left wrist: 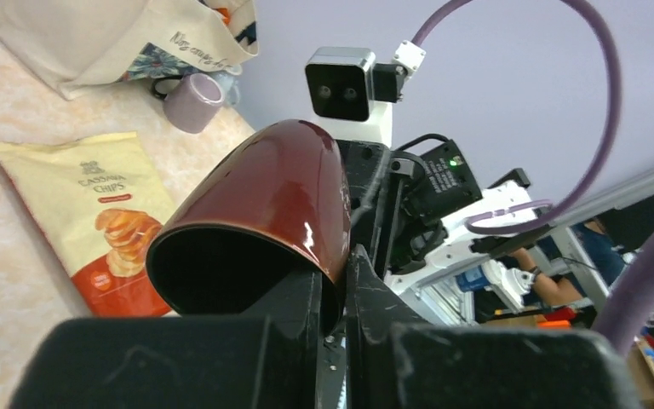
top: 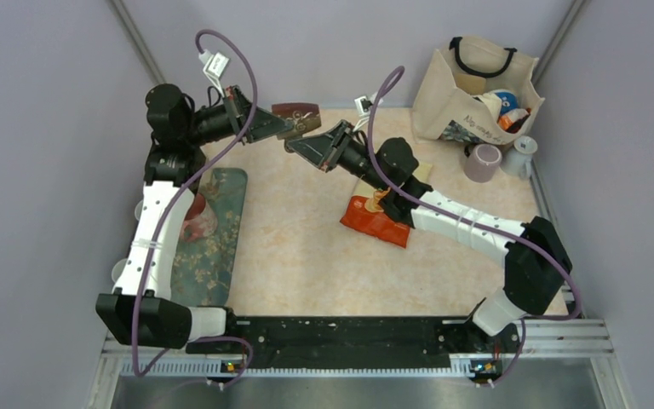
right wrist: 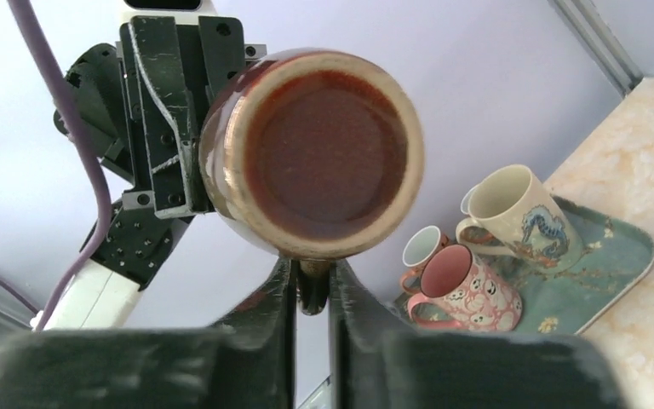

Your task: Turn the mug right side up

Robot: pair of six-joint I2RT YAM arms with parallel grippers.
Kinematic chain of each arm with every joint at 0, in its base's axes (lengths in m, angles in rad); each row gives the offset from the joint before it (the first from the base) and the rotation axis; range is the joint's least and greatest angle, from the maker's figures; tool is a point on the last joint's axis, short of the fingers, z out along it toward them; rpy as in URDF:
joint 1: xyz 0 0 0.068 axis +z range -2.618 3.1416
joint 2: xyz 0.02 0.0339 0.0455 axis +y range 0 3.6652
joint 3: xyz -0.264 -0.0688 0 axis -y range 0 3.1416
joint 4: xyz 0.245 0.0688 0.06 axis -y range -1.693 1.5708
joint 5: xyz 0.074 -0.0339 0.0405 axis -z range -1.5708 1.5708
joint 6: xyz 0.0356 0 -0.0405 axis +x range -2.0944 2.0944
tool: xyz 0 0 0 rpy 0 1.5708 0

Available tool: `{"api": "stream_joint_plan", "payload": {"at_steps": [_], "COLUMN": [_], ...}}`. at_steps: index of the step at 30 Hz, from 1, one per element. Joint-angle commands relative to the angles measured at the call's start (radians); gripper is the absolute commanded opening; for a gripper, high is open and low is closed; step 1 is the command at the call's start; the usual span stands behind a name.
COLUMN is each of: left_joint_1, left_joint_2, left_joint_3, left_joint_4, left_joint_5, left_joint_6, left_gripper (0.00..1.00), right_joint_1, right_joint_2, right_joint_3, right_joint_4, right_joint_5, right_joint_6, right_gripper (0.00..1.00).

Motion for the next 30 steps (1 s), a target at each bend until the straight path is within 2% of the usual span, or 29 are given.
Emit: {"api": "stream_joint_plan", "payload": {"at_steps": [1, 3, 4, 5, 6, 8, 12, 17, 20, 25, 30], "left_joint_1": [-0.004, 0.003, 0.007, 0.015, 0.024, 0.061, 0.098, 0.099, 0.099, 0.091, 0.076], "left_joint_2": [-0.023, -0.015, -0.009, -0.005, -0.005, -0.011, 0.006, 0.136, 0.227, 0.390, 0.518], "left_joint_3": [0.040, 0.109, 0.141, 0.163, 0.168, 0.153, 0.133, 0.136, 0.151, 0.223, 0.242], "left_joint_4": [-0.213, -0.446, -0.575, -0.642, -0.683, -0.731, -0.860, -1.019, -1.073, -1.166, -1.181], "left_joint_5": [-0.101, -0.212, -0.314, -0.379, -0.426, -0.482, -0.641, -0.880, -0.945, -1.011, -1.126], "left_joint_6": [0.235, 0.441, 0.572, 0.648, 0.702, 0.785, 1.011, 1.233, 1.286, 1.294, 1.301], "left_gripper": [0.00, 0.00, 0.00, 0.00, 0.00, 0.00, 0.00, 0.00, 0.00, 0.00, 0.00], "right_joint_1": [0.020, 0.021, 0.021, 0.021, 0.020, 0.020, 0.020, 0.020, 0.020, 0.020, 0.005], "right_joint_2": [0.002, -0.006, -0.013, -0.017, -0.022, -0.030, -0.047, -0.083, -0.108, -0.161, -0.211], "right_joint_3": [0.064, 0.067, 0.065, 0.060, 0.054, 0.036, 0.016, -0.009, -0.014, -0.028, -0.057], "right_joint_4": [-0.065, -0.165, -0.217, -0.260, -0.304, -0.347, -0.436, -0.514, -0.549, -0.608, -0.638], "right_joint_5": [0.031, 0.061, 0.078, 0.092, 0.104, 0.116, 0.135, 0.187, 0.210, 0.293, 0.335], "right_joint_6": [-0.071, -0.131, -0.158, -0.181, -0.208, -0.225, -0.262, -0.343, -0.403, -0.490, -0.521], "right_gripper": [0.30, 0.56, 0.70, 0.81, 0.88, 0.97, 0.99, 0.99, 0.99, 0.99, 0.99]}}
